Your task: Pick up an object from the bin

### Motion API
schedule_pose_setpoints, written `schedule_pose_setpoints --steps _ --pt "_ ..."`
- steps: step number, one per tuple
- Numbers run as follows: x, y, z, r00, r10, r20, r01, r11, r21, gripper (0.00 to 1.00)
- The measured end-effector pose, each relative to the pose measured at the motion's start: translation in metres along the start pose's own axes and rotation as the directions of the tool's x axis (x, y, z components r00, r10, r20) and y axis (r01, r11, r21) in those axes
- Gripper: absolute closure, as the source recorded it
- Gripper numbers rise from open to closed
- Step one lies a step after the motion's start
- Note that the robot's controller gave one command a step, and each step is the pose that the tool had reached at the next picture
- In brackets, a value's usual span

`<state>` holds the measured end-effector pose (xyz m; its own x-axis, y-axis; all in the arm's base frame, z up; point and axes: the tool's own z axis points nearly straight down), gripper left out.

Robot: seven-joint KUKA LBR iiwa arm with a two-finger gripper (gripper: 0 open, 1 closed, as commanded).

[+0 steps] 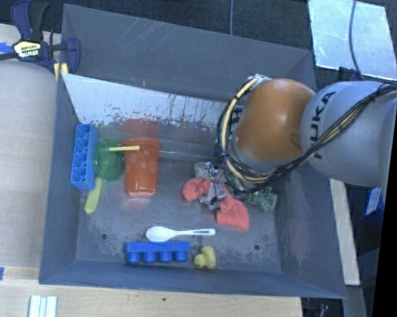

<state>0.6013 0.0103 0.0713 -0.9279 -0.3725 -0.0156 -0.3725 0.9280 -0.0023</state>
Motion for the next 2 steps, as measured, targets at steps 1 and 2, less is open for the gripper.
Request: schedule_pose_setpoints --steps 1,2 --pt "0.008 -0.002 -0.057 0.997 -0.078 -0.006 0.078 0.997 -0.003 1.00" --pt "-0.004 -0.013 -0.126 0.998 -0.055 -0.005 0.055 0.998 -0.003 1.00"
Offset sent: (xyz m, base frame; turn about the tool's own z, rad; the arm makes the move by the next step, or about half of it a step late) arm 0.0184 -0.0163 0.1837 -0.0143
